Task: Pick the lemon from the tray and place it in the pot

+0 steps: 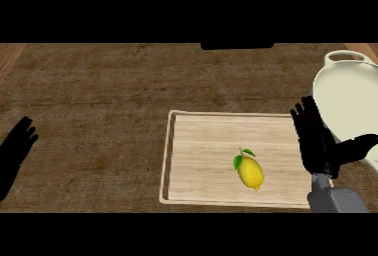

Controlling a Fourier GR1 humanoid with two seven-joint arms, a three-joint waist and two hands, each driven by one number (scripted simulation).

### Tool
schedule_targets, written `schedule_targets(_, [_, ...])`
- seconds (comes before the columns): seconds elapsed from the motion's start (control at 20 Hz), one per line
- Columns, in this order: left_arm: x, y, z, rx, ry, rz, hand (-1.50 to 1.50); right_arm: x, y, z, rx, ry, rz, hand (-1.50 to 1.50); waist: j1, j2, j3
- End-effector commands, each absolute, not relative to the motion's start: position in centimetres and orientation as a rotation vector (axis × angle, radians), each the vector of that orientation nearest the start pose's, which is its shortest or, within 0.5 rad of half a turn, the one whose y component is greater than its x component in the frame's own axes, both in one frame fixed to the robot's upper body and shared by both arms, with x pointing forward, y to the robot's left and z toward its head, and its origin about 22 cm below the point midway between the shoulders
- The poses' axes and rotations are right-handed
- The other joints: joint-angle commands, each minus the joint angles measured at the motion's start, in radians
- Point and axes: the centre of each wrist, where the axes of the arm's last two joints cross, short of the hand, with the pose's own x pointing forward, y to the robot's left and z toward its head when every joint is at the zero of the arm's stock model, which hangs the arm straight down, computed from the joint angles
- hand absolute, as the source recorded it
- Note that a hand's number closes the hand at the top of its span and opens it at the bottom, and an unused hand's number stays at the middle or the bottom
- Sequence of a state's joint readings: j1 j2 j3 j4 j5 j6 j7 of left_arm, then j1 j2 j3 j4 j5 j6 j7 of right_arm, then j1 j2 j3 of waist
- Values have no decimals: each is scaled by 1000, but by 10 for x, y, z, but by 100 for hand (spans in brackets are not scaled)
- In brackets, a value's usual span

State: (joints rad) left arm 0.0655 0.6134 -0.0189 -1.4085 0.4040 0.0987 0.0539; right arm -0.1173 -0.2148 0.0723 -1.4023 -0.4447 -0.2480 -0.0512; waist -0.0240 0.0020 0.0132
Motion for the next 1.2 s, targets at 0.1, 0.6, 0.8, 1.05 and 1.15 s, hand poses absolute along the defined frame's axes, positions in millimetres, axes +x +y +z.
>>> schedule_targets(0.1, [258, 349, 54, 218, -1548, -45, 0, 312, -220, 76, 428, -1688, 195, 150, 64, -3, -12])
schedule_targets(0.6, [290, 287, 85, 50, -1791, 41, 0, 337, -273, 177, 463, -1960, 1183, -150, 58, 20, -5])
schedule_targets(0.8, [296, 284, 90, 68, -1776, 36, 0, 341, -306, 192, 561, -2012, 1359, -150, 48, 15, -7])
schedule_targets(1.05, [304, 271, 83, 66, -1773, 30, 0, 350, -302, 195, 382, -1894, 1662, -150, 60, 13, -11])
schedule_targets(1.15, [309, 261, 86, 76, -1779, 33, 0, 345, -303, 199, 349, -1823, 1779, -150, 48, 10, -11])
